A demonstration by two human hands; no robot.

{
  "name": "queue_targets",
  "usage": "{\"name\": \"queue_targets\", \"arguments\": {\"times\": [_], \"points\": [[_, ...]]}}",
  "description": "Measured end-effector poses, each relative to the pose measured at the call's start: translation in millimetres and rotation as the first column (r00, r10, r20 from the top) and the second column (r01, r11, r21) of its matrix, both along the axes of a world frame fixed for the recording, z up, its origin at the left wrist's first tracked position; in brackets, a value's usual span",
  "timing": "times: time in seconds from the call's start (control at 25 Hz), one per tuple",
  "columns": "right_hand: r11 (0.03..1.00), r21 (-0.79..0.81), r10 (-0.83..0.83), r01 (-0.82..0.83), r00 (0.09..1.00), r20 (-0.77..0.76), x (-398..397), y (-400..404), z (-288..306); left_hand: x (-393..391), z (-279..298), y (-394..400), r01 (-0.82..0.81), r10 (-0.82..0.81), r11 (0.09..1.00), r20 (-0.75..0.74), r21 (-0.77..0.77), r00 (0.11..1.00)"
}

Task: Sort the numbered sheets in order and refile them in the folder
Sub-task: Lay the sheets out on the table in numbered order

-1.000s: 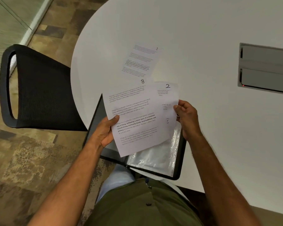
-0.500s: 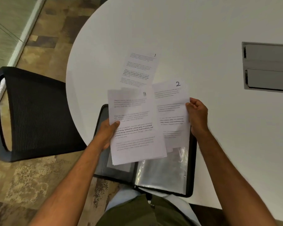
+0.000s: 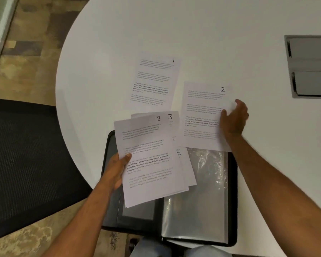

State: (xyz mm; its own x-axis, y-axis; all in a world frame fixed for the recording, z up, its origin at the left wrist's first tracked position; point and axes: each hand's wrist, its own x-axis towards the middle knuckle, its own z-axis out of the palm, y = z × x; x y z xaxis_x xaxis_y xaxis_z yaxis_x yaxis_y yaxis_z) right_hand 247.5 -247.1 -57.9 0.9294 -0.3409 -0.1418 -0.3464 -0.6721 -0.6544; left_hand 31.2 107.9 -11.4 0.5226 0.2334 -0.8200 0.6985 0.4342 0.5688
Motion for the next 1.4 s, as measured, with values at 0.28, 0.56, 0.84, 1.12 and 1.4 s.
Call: {"name": "queue_targets", "arguments": {"times": [0.28,0.56,0.84,1.12,1.4], "points": [[0.726,-0.297,0.534,-0.620,0.781,-0.325,-7,36,-34,11,-24,6,0.038,-0.040,0.999,-0.053,-0.031,0.998],[0.725,-0.338,0.510,-0.599,0.798,-0.320,51,38,-34,7,-45,9,0.002,-0.012,0.991,-0.076,-0.134,0.997],[0.722,-0.343,0.522,-0.601,0.799,-0.299,82,58,-37,7,-50,13,-0.017,0.001,0.981,-0.080,-0.196,0.997],[0.743,-0.324,0.577,-0.586,0.805,-0.133,84,101,-29,9,-49,18,0.048,-0.075,0.962,-0.089,-0.269,0.993],[0.528,-0.274,0.705,-0.804,0.594,-0.386,89,141,-28,10,-50,20,0.002,-0.034,0.956,-0.104,-0.293,0.994]]}}
